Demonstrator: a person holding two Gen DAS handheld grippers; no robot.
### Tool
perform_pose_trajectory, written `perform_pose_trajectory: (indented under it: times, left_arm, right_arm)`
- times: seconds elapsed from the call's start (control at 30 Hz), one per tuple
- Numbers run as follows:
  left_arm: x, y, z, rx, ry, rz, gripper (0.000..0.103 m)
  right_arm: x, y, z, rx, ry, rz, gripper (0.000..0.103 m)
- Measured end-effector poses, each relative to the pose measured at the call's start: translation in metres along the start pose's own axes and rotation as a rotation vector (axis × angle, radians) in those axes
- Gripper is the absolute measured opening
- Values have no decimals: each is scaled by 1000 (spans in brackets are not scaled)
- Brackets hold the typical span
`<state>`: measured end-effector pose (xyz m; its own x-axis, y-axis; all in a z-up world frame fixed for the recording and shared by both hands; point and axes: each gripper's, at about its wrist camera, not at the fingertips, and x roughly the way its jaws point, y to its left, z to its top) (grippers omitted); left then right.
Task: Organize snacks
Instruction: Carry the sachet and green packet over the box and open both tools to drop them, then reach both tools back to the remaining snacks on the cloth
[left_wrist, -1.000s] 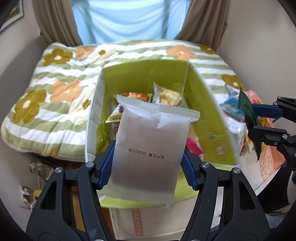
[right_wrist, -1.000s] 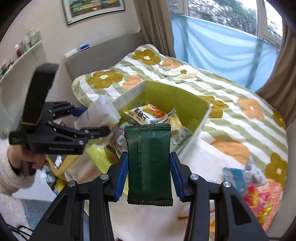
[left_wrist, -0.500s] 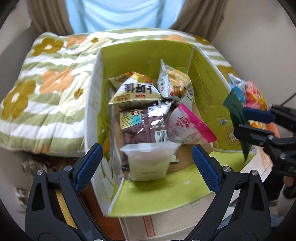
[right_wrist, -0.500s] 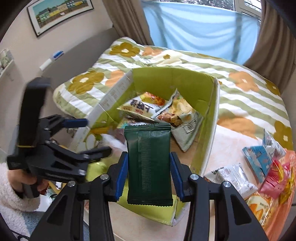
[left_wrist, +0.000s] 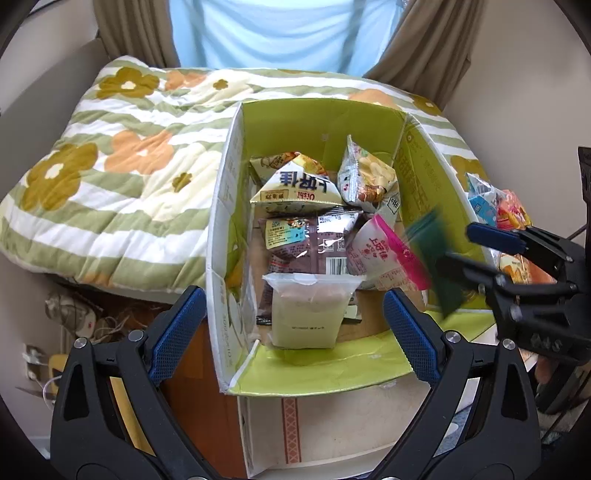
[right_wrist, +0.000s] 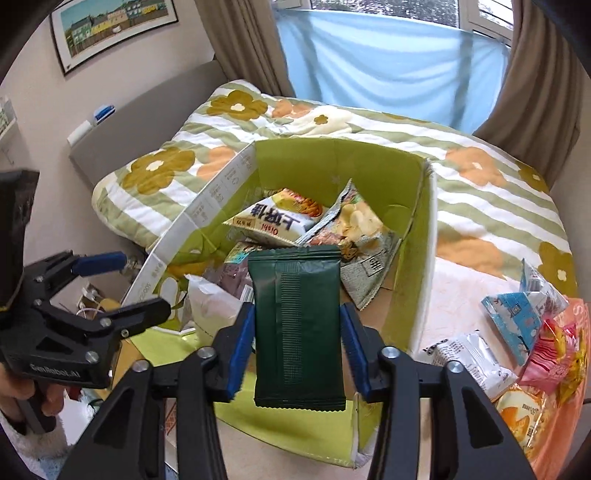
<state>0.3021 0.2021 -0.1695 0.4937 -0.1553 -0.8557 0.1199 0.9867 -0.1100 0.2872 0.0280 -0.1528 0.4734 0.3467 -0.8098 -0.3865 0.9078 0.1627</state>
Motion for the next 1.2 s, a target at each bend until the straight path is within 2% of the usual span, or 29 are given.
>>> perform_pose_trajectory:
  times: [0.03,0.07,0.13,0.33,0.7,0.93,1.2]
  left_arm:
    - [-1,0,0,0,3,-1,96]
    - [-2,1,-1,0,2,-1,96]
    - [-2,2,-3,-1,2,7,96]
    - [2,3,-9,-11,24,-16,96]
    - [-13,-16,-10,55,-7,-68,96]
    - [-17,-60,-5,151,-33,-132,96]
    - [-17,-137,-3,244,-30,-191,96]
  right_arm:
    - [1,0,-1,9,-5,3,65]
    - [1,-1,-2,23,-9,11,87]
    - [-2,-3,-3,51,-26,42,100]
    - [-3,-4,-13,61,-11,35,100]
    - [-36,-9,-25,120,-70,-12,100]
    - [-75,-27,-49,196,-105,-108,100]
    - [-123,-91,-87,323,-149,-202,100]
